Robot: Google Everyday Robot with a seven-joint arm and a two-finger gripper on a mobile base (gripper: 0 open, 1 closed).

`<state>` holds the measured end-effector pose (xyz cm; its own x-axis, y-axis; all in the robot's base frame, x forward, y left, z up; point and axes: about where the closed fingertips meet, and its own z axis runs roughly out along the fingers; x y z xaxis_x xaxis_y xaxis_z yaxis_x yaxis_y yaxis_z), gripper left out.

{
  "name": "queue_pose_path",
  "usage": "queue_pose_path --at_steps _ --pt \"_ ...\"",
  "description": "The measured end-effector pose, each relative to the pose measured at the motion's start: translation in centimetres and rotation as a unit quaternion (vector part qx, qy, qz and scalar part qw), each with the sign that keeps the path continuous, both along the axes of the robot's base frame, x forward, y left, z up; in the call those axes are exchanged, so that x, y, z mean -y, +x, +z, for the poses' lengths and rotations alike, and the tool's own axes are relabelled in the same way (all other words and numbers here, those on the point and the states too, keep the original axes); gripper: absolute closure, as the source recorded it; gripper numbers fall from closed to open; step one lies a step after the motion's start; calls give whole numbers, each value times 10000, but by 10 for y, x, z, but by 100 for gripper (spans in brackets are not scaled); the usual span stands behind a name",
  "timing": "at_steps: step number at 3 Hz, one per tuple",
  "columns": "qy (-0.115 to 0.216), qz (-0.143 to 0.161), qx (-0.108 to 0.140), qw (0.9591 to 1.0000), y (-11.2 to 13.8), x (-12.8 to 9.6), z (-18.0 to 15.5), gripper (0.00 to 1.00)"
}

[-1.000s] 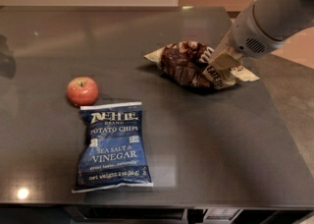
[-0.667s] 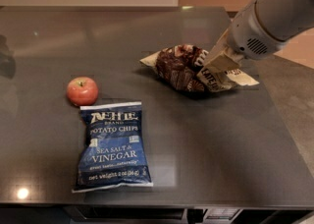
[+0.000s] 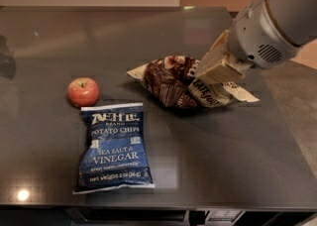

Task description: Move brown chip bag near blue chip bag

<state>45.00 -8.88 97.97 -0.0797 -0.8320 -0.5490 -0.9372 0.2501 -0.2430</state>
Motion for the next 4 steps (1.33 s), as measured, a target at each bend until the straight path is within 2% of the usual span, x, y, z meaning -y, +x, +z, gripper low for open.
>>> queue_pose_path --at_steps 1,2,4 --pt "112 241 -64 9996 -24 -6 7 82" --pt "277 300 -97 9991 -30 -3 10 59" --pt "260 319 -52 9991 -33 -6 14 13"
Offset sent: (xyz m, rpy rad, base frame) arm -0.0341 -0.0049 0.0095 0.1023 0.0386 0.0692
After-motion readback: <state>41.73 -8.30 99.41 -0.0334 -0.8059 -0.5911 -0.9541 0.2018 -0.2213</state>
